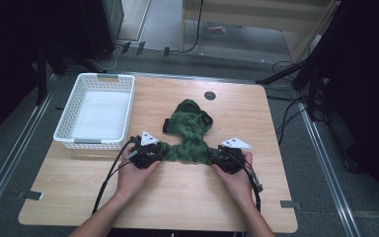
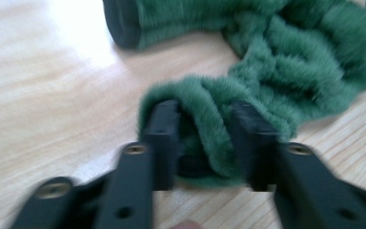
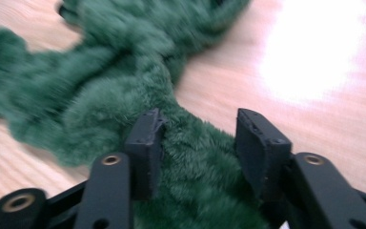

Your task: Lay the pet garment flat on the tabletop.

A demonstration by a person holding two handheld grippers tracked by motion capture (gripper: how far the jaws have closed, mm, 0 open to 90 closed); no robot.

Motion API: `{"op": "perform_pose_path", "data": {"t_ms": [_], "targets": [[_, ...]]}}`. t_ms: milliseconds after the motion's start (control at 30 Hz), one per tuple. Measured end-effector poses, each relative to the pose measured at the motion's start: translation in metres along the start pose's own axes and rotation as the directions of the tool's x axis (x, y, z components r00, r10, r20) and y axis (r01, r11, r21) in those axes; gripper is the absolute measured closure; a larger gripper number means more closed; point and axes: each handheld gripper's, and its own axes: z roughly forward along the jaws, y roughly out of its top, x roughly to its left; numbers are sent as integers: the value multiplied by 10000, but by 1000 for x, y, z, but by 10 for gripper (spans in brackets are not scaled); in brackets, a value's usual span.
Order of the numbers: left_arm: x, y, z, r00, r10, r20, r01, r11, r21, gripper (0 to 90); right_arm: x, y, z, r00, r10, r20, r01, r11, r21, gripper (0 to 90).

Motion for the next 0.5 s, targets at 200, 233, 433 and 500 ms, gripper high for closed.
{"op": "perform_pose_path", "data": {"t_ms": [200,233,433,500], "targets": [[-4,-2,-21,9982,-37,602,106,9933,-1152,414,2,6,-17,9994,204,-270,-225,9966,-787,405],[-5,-3,-24,9963,-15,863,126,9917,-1282,411,1,6,-20,9993,238,-303,-263,9960,-849,380],[-14,-16,-50,9857,338,1651,-41,9843,-1765,280,3,6,-41,9994,228,262,-197,9935,-1125,160],[-13,-20,-59,9833,308,1794,34,9823,-1872,253,2,5,-47,9988,293,394,-247,9933,-1126,127]]}}
